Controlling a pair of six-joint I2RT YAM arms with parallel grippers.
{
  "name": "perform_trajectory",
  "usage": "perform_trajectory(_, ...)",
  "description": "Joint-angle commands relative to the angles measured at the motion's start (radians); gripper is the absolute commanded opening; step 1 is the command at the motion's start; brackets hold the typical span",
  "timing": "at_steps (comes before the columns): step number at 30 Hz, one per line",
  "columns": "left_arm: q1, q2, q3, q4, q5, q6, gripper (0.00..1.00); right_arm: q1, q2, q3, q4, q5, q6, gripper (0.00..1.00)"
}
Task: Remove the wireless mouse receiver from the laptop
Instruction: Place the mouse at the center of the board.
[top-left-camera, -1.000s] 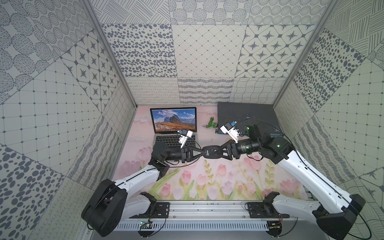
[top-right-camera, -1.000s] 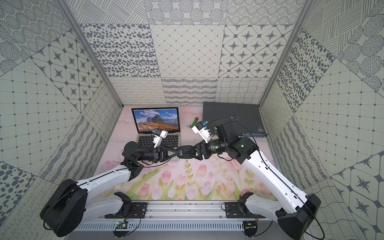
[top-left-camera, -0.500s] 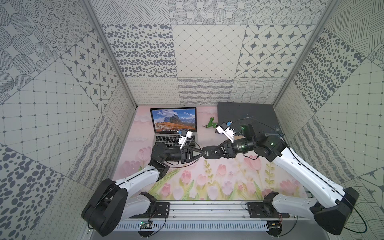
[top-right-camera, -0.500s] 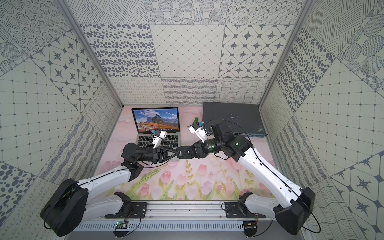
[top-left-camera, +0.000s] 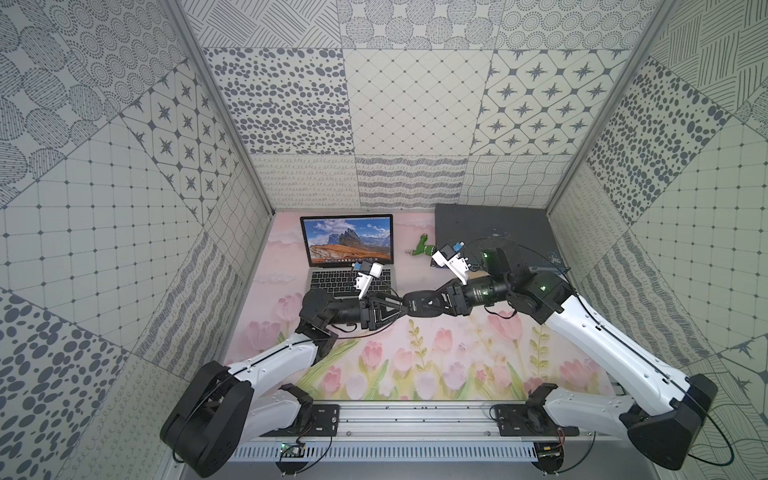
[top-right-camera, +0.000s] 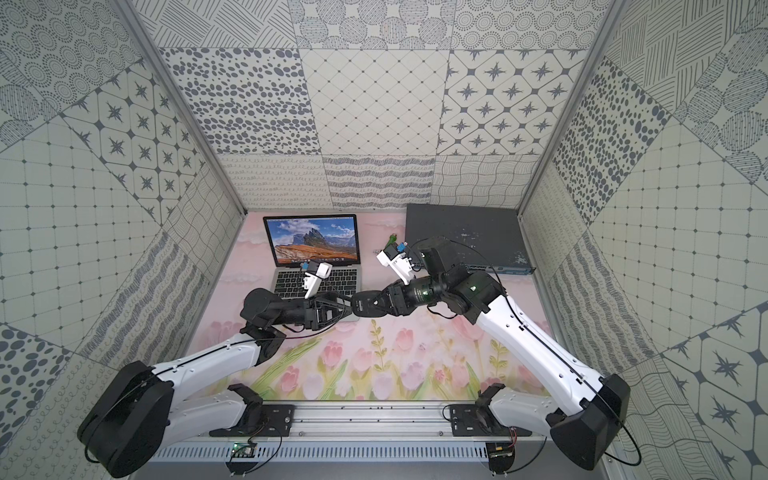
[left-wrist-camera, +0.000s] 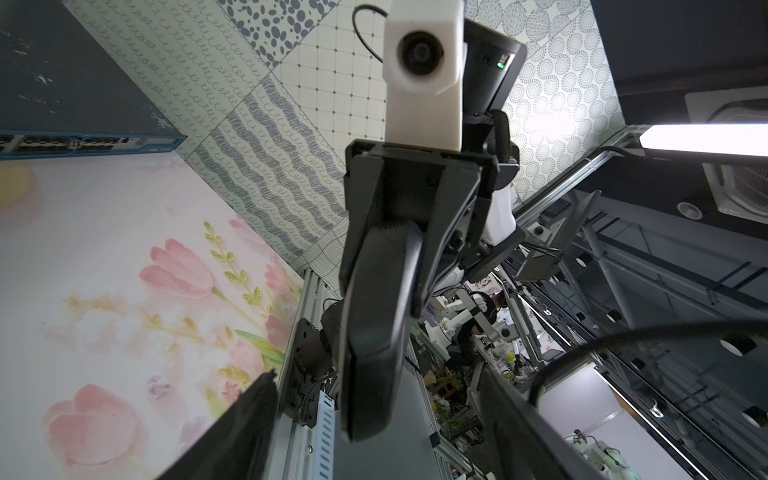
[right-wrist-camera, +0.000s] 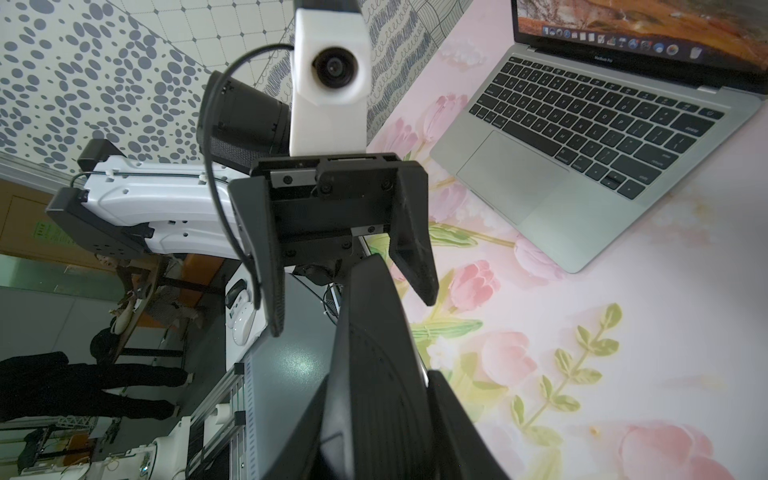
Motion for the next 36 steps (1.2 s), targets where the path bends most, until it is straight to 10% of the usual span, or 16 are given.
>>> perform_trajectory(1, 0.027, -0.103, -0.021, -0.206, -0.101, 0.084, 0.95, 0.003, -0.009, -0.005, 0.052, 0.04, -0.019, 0.15)
perform_trajectory(11, 0.061, -0.576, 0.107, -1.435, -0.657, 0.386, 0.99, 0.048, 0.049, -0.015, 0.014, 0.514, -0.232, 0.13)
perform_trajectory(23, 0.061, -0.674, 0.1, -1.645, -0.701, 0.41, 0.99, 0.274, 0.376, 0.03, 0.07, 1.181, -0.486, 0.12)
perform_trajectory(36, 0.061, -0.68, 0.084, -1.641, -0.692, 0.413, 0.99, 0.347, 0.568, -0.031, 0.28, 1.41, -0.684, 0.14)
